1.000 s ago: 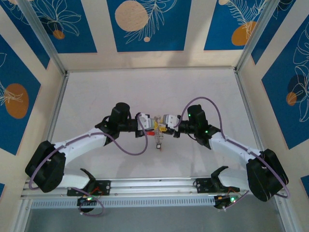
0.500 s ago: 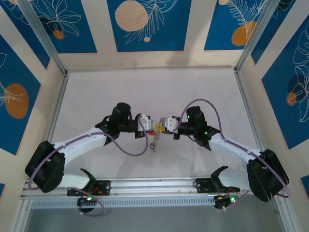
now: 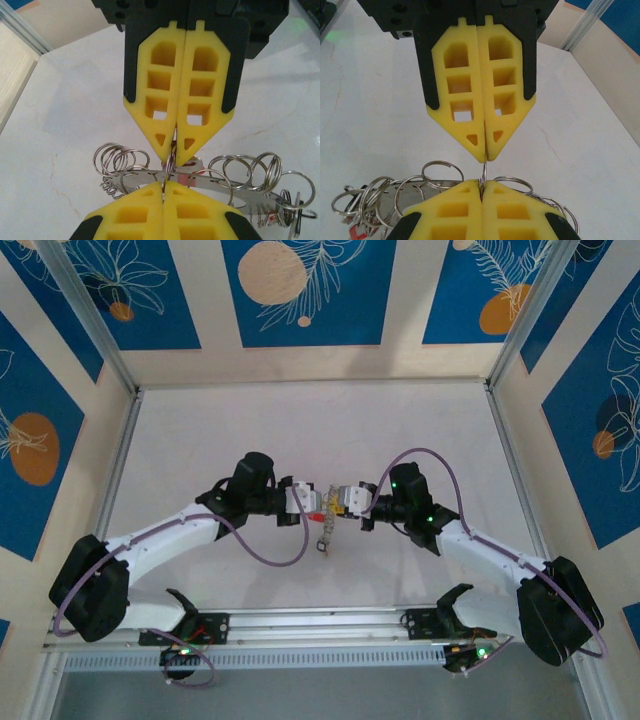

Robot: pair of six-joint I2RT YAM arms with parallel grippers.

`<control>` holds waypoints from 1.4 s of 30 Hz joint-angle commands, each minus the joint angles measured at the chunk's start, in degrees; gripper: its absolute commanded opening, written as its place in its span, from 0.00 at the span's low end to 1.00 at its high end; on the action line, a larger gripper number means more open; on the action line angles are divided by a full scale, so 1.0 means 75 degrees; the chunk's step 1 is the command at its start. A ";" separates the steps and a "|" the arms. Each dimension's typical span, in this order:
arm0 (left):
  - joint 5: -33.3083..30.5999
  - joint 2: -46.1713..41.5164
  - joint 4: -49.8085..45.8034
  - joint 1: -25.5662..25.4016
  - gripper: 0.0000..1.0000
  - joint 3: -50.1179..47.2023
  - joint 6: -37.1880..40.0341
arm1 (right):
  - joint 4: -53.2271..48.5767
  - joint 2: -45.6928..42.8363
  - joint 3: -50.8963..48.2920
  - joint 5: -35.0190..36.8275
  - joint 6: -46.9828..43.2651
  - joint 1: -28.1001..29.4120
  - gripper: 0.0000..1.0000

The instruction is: Put the keys on the keyring

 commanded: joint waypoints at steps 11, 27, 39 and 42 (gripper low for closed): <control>0.0197 -0.0006 0.0256 0.0087 0.24 0.0105 -0.0262 | -0.0024 -0.0085 0.0046 -0.0209 -0.0070 0.0027 0.00; 0.0727 0.0609 -0.0599 -0.0032 0.22 0.0772 -0.0201 | 0.0006 0.0132 0.0147 -0.0062 -0.0055 0.0156 0.00; 0.0325 0.0582 -0.1022 -0.0123 0.13 0.0806 0.0156 | 0.0104 0.0143 0.0134 -0.0211 0.0025 0.0168 0.00; 0.0164 0.0661 -0.0922 -0.0213 0.13 0.0881 0.0062 | 0.0197 0.0156 0.0135 -0.0274 0.0087 0.0179 0.00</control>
